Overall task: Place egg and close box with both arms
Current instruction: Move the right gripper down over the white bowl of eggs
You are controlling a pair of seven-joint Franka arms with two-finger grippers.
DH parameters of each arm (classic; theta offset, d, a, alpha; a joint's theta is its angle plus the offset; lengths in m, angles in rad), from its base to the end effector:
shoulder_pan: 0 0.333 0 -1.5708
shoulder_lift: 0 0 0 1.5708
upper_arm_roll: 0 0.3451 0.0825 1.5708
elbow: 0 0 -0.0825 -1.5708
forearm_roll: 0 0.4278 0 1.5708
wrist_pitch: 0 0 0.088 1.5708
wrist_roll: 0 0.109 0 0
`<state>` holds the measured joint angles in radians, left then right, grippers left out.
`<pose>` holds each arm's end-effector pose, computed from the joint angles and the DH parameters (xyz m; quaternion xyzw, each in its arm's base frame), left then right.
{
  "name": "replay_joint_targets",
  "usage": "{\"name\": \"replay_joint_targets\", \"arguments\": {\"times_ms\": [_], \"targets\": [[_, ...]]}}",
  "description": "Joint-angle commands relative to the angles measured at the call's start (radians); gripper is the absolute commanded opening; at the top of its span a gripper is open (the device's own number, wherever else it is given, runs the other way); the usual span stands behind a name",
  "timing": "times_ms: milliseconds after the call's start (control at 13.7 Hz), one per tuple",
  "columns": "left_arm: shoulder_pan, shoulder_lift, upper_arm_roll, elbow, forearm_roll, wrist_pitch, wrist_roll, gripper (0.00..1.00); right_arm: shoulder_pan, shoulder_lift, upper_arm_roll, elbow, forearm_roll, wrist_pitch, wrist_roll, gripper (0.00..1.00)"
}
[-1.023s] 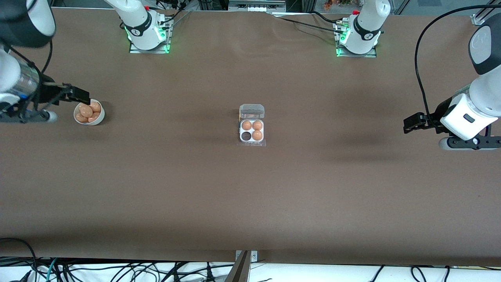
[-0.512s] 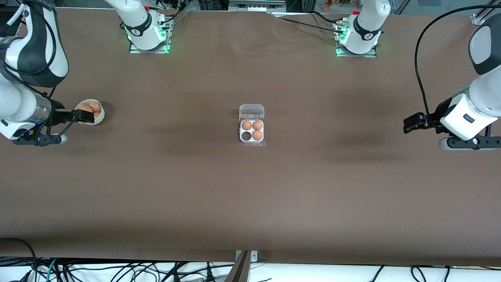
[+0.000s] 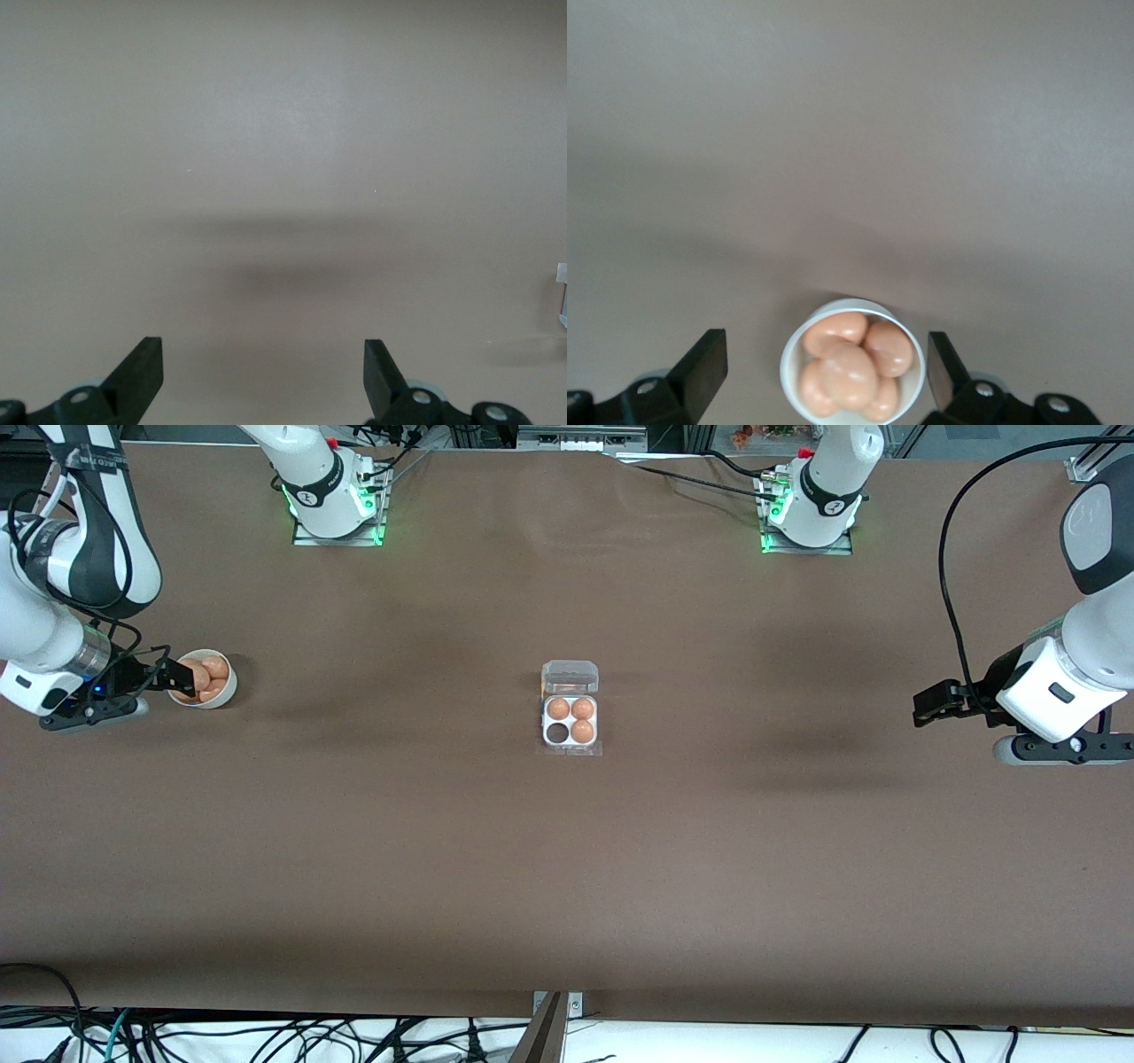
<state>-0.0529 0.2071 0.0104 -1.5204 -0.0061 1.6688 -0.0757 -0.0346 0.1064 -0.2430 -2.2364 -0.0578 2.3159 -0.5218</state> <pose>0.6679 -0.0296 0.5545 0.9994 0.0169 -0.0294 0.0002 0.5459 -0.1564 0.3186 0.9892 0.1419 -0.0243 0.0264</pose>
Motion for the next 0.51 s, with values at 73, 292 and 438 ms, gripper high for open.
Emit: {"name": "replay_joint_targets", "arguments": {"times_ms": [73,292,438], "targets": [[0.005,0.003,-0.001,0.016,-0.015,-0.017,0.011,1.00,-0.031,-0.039,-0.012,-0.158,-0.010,0.149,-0.058,1.00],[0.005,0.003,-0.001,0.016,-0.015,-0.017,0.011,1.00,-0.056,-0.017,-0.024,-0.216,-0.010,0.226,-0.113,1.00],[0.005,0.003,-0.001,0.016,-0.015,-0.017,0.010,1.00,-0.059,-0.014,-0.032,-0.223,-0.010,0.223,-0.150,1.00]]}}
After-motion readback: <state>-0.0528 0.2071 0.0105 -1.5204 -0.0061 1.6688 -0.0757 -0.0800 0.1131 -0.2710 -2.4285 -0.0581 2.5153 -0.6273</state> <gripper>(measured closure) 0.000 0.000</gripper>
